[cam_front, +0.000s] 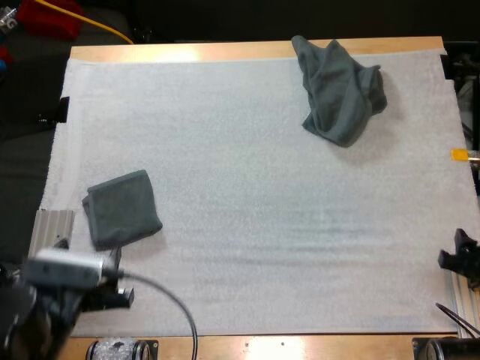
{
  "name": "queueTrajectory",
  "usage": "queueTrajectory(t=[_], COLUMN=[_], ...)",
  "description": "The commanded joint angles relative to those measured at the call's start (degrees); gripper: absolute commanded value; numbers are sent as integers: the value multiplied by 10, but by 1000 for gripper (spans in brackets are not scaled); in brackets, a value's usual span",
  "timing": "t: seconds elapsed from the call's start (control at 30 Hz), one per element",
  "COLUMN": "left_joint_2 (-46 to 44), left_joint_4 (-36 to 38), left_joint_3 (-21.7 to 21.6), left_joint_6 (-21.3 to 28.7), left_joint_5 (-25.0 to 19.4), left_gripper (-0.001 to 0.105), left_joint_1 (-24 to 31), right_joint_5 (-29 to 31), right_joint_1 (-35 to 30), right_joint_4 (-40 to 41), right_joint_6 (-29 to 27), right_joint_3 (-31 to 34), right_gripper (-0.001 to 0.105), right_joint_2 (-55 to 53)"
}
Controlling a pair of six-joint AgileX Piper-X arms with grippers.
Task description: Pick towel from pile, fold and stack
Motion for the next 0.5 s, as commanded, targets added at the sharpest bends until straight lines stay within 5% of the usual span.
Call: queueTrajectory(t=[0.0,0.47], left_joint_2=[-13,-191], left_joint_4=[4,65], left_joint_3=[-1,58], left_joint_6=[-7,-5], left_joint_5=[4,4], left_gripper=[67,68], left_joint_1=[-3,-3], right_joint_5=[-6,-8], right_joint_1=[-2,-2], right_joint_4=[7,25], right_joint_6=[-7,10], right_joint_3=[-3,-3], right_gripper=[65,65], right_joint_2=[-15,-189])
